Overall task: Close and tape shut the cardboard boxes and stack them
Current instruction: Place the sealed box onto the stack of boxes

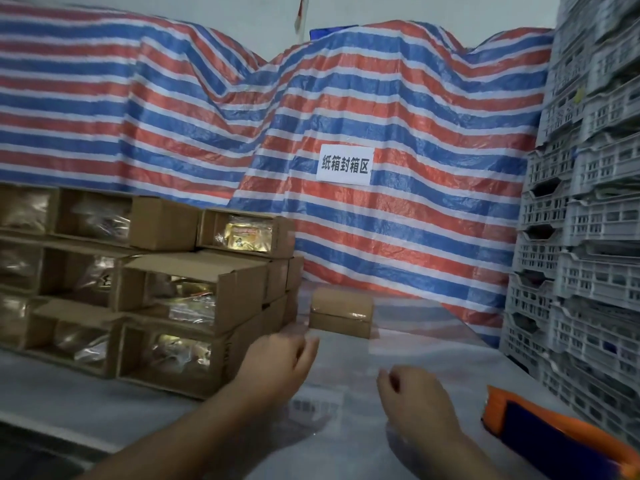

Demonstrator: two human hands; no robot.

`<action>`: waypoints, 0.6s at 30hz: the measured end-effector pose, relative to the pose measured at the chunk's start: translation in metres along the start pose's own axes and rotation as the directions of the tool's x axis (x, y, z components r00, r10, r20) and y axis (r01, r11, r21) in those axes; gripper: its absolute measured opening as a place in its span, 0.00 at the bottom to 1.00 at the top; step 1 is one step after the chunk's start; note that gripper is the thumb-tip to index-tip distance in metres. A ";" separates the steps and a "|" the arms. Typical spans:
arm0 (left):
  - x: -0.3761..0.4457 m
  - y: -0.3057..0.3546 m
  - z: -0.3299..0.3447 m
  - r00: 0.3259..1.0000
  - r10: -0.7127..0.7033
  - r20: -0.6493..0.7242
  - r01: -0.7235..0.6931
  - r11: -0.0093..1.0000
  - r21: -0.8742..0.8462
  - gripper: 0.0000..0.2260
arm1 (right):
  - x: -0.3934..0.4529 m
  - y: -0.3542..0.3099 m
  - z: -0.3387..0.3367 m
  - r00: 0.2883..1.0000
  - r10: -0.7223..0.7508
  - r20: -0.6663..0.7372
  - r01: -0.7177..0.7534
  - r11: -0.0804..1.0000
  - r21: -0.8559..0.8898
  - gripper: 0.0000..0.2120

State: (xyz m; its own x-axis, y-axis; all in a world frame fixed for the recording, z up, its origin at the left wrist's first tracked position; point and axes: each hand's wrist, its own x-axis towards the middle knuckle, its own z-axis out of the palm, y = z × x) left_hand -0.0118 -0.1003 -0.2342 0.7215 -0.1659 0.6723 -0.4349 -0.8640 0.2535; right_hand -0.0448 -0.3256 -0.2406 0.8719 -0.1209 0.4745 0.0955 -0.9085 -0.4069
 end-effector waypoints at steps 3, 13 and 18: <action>-0.015 -0.027 0.011 1.000 -0.026 0.013 0.026 1.000 0.010 0.23 | -0.004 0.014 0.007 0.999 -0.036 -0.014 0.035 0.995 -0.094 0.17; -0.023 -0.036 0.013 0.995 0.033 -0.098 -0.040 0.997 -0.070 0.22 | 0.005 0.025 0.016 0.998 0.027 0.057 -0.026 0.999 -0.028 0.19; -0.023 -0.033 0.004 0.975 0.039 -0.217 -0.068 0.989 -0.128 0.21 | 0.002 0.020 0.014 0.999 -0.024 0.027 0.026 0.997 -0.067 0.19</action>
State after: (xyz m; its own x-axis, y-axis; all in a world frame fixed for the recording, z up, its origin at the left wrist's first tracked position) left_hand -0.0120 -0.0699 -0.2612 0.5701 -0.0924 0.8163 -0.5482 -0.7829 0.2942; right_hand -0.0349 -0.3388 -0.2589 0.8818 -0.0880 0.4634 0.0859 -0.9361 -0.3411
